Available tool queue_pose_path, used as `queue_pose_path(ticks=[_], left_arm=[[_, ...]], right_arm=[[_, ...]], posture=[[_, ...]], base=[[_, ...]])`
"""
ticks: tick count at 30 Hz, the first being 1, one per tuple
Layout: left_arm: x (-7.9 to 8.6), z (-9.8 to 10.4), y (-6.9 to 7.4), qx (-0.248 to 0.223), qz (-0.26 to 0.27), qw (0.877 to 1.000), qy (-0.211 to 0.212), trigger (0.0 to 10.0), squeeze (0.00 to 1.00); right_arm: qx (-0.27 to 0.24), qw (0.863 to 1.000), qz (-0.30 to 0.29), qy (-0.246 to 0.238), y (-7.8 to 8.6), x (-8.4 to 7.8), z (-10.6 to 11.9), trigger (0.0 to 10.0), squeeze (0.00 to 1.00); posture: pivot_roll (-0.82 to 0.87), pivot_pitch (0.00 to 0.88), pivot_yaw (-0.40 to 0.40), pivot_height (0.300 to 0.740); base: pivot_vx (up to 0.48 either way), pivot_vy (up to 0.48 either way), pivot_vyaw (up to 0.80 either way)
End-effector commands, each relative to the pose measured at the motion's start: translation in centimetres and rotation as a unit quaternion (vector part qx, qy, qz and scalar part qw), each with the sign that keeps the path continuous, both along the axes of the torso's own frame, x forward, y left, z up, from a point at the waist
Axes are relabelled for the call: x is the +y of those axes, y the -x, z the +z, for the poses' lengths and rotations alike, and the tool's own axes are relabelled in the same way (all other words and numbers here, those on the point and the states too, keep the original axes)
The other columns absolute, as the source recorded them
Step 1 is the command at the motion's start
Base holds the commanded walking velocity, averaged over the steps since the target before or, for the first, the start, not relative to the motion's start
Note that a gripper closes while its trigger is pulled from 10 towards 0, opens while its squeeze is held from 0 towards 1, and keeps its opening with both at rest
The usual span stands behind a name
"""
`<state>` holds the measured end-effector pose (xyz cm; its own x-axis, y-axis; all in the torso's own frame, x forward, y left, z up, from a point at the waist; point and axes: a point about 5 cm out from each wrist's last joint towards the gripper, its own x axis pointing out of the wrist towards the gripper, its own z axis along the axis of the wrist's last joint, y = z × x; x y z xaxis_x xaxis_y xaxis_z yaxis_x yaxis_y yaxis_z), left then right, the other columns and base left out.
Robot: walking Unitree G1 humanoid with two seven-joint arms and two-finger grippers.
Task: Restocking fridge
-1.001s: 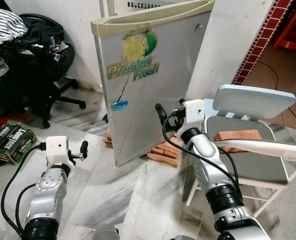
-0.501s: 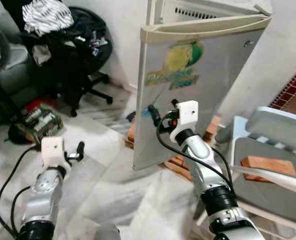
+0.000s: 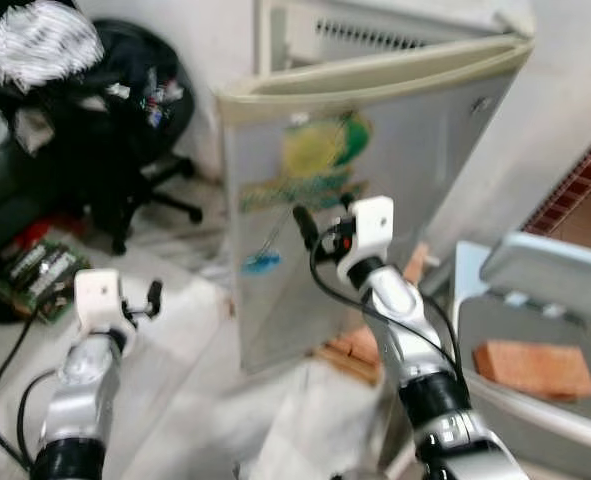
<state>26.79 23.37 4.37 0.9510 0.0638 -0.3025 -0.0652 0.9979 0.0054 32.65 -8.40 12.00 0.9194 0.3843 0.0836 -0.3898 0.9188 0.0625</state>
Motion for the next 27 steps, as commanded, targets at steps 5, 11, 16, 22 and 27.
queue_pose_path(ticks=[5,11,16,22,27], left_arm=[[-0.7,-0.6,0.2,0.018,0.0,1.0,0.011,10.0,0.0],[-0.8,-0.7,0.2,0.024,0.002,1.0,0.014,10.0,0.0],[-0.9,-0.8,0.1,0.031,0.006,0.999,0.019,10.0,0.0],[-2.2,-0.5,0.0,0.013,-0.048,0.999,0.006,10.0,0.0],[-2.9,-0.5,0.2,0.016,-0.071,0.997,-0.005,10.0,0.0]], right_arm=[[0.005,1.0,-0.009,0.0,-0.1,-0.8,-0.3,10.0,0.0],[0.015,1.0,-0.024,-0.006,0.0,-1.3,-0.6,10.0,0.0],[0.027,0.999,-0.038,-0.009,0.2,-1.8,-1.1,10.0,0.0],[0.038,0.998,-0.048,-0.009,0.3,-2.1,-1.5,10.0,0.0],[0.038,0.998,-0.049,-0.006,0.5,-2.1,-1.6,10.0,0.0]], posture=[[0.11,0.0,-0.019,0.74],[0.1,0.0,-0.016,0.74],[0.11,0.0,-0.014,0.74],[0.1,0.0,-0.013,0.74],[0.11,0.0,-0.014,0.74]], base=[[0.0,0.0,0.0],[0.0,0.0,0.0],[0.0,0.0,0.0],[0.0,0.473,-0.4],[0.0,0.48,-0.8]])
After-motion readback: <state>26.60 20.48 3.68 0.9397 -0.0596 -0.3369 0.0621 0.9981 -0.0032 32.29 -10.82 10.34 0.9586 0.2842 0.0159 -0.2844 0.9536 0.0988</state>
